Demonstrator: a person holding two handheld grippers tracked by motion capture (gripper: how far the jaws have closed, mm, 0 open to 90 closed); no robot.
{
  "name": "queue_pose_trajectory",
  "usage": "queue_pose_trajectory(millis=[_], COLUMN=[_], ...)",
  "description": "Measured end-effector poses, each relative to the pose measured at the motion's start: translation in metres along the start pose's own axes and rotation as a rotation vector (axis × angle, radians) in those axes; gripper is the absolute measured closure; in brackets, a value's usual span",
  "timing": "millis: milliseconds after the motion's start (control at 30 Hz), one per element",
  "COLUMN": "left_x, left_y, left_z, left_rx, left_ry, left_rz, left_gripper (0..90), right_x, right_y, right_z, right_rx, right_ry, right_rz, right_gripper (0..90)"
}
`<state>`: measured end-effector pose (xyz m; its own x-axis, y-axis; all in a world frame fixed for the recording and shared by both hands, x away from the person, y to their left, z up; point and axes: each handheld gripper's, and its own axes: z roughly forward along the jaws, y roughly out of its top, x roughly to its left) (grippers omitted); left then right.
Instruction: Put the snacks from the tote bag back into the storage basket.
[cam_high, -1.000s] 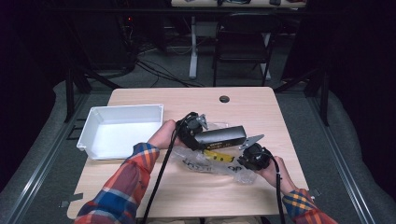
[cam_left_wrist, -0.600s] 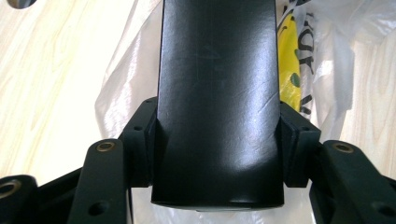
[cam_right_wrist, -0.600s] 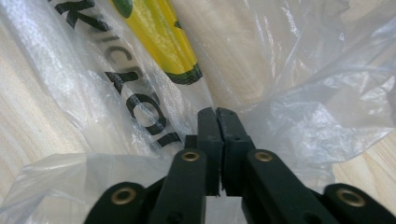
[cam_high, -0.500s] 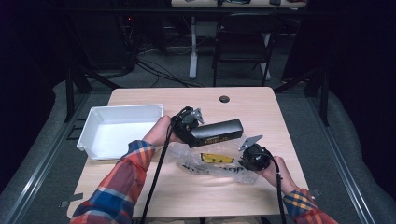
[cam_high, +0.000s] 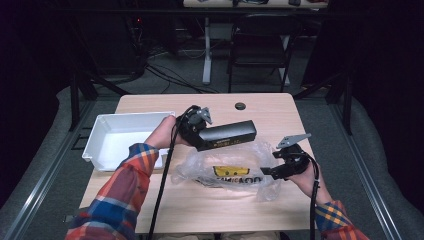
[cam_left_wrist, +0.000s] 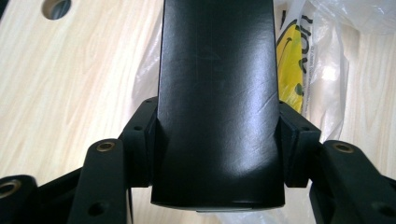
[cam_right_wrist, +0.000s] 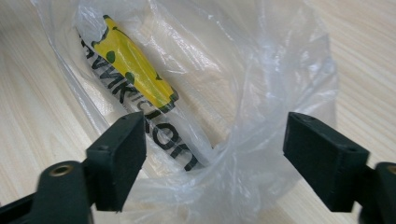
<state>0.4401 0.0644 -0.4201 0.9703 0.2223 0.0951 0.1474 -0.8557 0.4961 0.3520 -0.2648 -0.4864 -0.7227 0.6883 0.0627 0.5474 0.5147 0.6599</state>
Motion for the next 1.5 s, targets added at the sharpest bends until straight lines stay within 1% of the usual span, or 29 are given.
queue_pose_trajectory(millis=[167, 267, 367, 467, 567, 667, 733, 800, 933, 1067, 1100, 1133, 1167, 1233, 1333, 1433, 1500], left_x=[0.001, 0.002, 0.003, 0.004, 0.005, 0.007, 0.008, 0.01, 0.014, 0.019, 0.02, 0.021, 0.021, 0.023, 0.025, 0.027, 0.028], left_y=[-0.005, -0.008, -0.011, -0.015, -0.019, -0.023, -0.028, -0.032, -0.042, -0.055, -0.058, -0.061, -0.064, -0.07, -0.08, -0.091, -0.098], left_z=[-0.008, -0.013, -0.018, -0.023, -0.029, -0.034, -0.039, -0.043, -0.055, -0.067, -0.07, -0.073, -0.076, -0.083, -0.091, -0.098, -0.103], left_rx=[0.001, 0.002, 0.0, 0.0, -0.008, -0.015, -0.017, -0.016, -0.016, -0.035, -0.035, -0.027, -0.03, -0.031, -0.047, -0.042, -0.05], left_ry=[0.01, 0.014, 0.02, 0.027, 0.037, 0.036, 0.044, 0.053, 0.063, 0.081, 0.084, 0.089, 0.091, 0.104, 0.115, 0.126, 0.139], left_rz=[-0.007, -0.004, -0.008, -0.012, -0.019, -0.021, -0.028, -0.037, -0.045, -0.076, -0.081, -0.076, -0.085, -0.089, -0.106, -0.121, -0.135], left_gripper=[43.2, 43.2, 43.2, 43.2, 43.2, 43.2, 43.2, 43.2, 43.2, 43.2, 43.2, 43.2, 43.2, 43.2, 43.2, 43.2, 43.2], right_x=[-0.008, -0.012, -0.016, -0.02, -0.023, -0.026, -0.028, -0.028, -0.028, -0.029, -0.03, -0.031, -0.031, -0.031, -0.033, -0.033, -0.033], right_y=[-0.006, -0.009, -0.013, -0.018, -0.021, -0.023, -0.025, -0.026, -0.025, -0.027, -0.028, -0.028, -0.028, -0.028, -0.029, -0.03, -0.03], right_z=[-0.012, -0.017, -0.019, -0.017, -0.015, -0.015, -0.015, -0.014, -0.013, -0.013, -0.013, -0.014, -0.014, -0.013, -0.011, -0.009, -0.009], right_rx=[-0.033, -0.053, -0.047, -0.051, -0.039, -0.034, -0.037, -0.027, -0.025, -0.02, -0.023, -0.021, -0.021, -0.02, -0.017, -0.009, -0.005], right_ry=[0.004, -0.006, -0.013, -0.024, -0.033, -0.038, -0.039, -0.043, -0.042, -0.049, -0.047, -0.049, -0.051, -0.053, -0.05, -0.049, -0.054], right_rz=[0.041, 0.065, 0.08, 0.096, 0.105, 0.12, 0.125, 0.127, 0.13, 0.141, 0.143, 0.144, 0.145, 0.148, 0.15, 0.153, 0.153], right_gripper=[12.2, 11.1, 10.3, 10.0, 9.8, 9.8, 9.8, 9.9, 9.9, 10.0, 10.0, 10.1, 10.1, 10.1, 10.1, 10.2, 10.2])
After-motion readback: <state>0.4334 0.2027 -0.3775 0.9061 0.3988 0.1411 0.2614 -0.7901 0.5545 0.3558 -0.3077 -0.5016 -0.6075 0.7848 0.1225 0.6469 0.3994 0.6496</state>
